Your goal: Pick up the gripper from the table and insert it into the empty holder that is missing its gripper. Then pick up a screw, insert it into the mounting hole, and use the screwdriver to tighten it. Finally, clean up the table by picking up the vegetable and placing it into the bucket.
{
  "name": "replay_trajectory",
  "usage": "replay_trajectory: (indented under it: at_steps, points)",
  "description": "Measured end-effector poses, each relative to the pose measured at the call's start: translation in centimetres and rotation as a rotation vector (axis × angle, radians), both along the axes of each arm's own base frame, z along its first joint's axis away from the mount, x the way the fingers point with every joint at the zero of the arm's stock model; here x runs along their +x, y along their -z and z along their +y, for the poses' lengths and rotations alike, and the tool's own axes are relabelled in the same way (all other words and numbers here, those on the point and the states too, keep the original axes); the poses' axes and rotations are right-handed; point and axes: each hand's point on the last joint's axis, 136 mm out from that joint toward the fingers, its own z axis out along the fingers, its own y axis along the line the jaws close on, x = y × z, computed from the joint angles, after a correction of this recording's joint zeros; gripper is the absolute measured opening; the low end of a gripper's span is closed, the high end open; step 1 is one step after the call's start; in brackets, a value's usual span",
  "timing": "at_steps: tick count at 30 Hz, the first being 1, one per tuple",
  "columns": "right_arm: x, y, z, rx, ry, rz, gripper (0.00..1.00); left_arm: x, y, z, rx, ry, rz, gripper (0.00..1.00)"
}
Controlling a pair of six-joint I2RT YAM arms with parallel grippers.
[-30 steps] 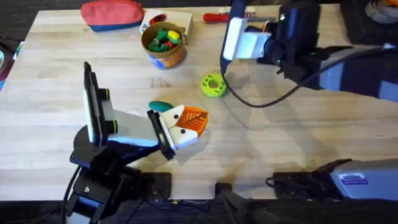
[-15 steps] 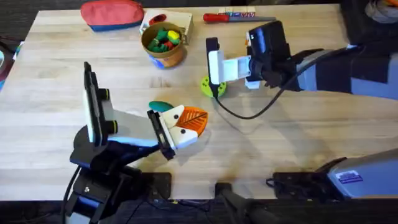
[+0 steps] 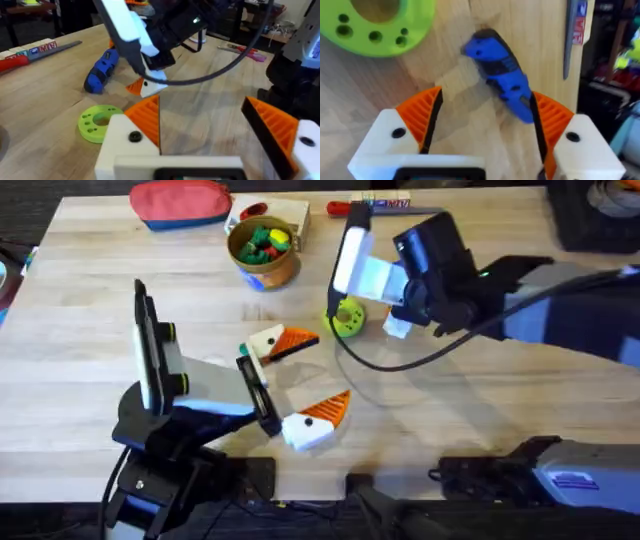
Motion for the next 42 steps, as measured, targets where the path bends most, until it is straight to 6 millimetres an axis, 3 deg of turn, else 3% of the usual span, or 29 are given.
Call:
replay_trajectory:
  at_steps: [6, 10, 15, 21, 27, 36, 42]
  points:
    - [-0.2, -4.9, -0.1, 0.188, 0.139, -0.093, 0.992, 1.5, -0.1, 0.8, -0.035, -0.105, 0.060, 0.987]
    - [-0.6, -6.4, -0.4, 0.274, 0.203, -0.122, 0.990, 3.1, -0.1, 2.1, -0.100, -0.242, 0.208, 0.986]
    - [-1.2, -6.4, 0.2, 0.329, 0.245, -0.109, 0.992, 3.5, 0.6, 4.8, -0.102, -0.454, 0.463, 0.985]
    - [-1.7, -6.4, 1.4, 0.359, 0.233, -0.106, 0.992, 2.9, -1.1, 7.6, -0.035, -0.641, 0.616, 0.986]
    - [-1.9, -6.2, 2.2, 0.396, 0.210, -0.075, 0.991, 4.5, -1.2, 8.5, 0.079, -0.738, 0.740, 0.986]
    - [-2.1, -6.0, 2.6, 0.415, 0.198, -0.058, 0.991, 5.6, 2.4, 8.1, 0.185, -0.758, 0.908, 0.986]
    - [-2.1, -6.0, 2.7, 0.418, 0.198, -0.056, 0.991, 6.3, 5.2, 10.0, 0.153, -0.971, 1.100, 0.988]
